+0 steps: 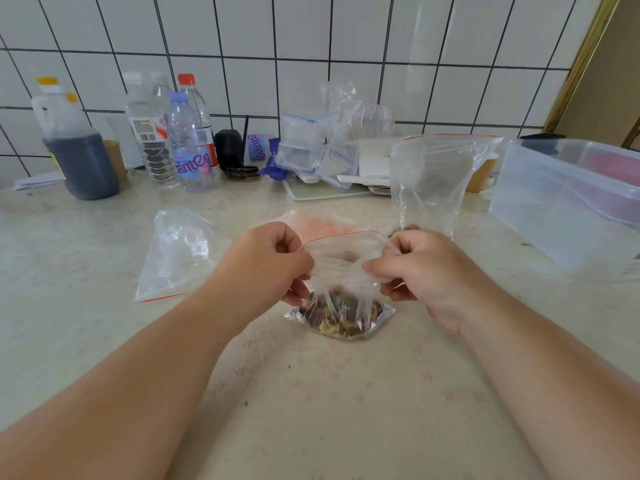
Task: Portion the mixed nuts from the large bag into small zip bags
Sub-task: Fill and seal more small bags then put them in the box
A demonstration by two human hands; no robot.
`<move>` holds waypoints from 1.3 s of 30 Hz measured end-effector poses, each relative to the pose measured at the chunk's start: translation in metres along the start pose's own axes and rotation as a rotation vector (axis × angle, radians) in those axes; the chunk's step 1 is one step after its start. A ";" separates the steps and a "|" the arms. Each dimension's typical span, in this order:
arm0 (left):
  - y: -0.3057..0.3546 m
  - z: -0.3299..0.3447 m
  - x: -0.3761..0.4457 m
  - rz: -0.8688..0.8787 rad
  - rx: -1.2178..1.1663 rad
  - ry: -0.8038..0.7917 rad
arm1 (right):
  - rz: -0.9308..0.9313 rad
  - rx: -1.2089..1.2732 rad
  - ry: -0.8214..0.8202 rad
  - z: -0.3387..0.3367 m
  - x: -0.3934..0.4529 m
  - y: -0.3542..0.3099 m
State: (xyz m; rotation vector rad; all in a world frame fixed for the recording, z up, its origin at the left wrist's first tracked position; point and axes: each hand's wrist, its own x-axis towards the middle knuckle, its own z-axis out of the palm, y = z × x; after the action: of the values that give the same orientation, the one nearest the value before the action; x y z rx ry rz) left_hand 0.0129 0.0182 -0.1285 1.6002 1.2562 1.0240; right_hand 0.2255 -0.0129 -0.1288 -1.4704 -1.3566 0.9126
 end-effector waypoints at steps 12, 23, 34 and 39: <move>0.003 0.000 -0.001 -0.002 -0.109 -0.098 | -0.146 -0.036 0.085 0.001 -0.003 -0.006; -0.002 0.001 -0.001 0.100 0.267 0.121 | -0.132 -0.300 0.199 -0.002 -0.005 -0.006; 0.011 -0.003 -0.003 -0.096 -0.552 -0.183 | 0.049 0.560 -0.213 -0.003 -0.010 -0.023; 0.009 -0.002 -0.001 -0.099 -0.587 -0.204 | -0.010 0.583 -0.306 -0.004 -0.010 -0.022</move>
State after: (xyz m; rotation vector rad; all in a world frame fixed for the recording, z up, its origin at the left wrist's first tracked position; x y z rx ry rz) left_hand 0.0131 0.0158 -0.1195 1.1403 0.7880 1.0180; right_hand 0.2211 -0.0234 -0.1072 -0.9004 -1.1641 1.4254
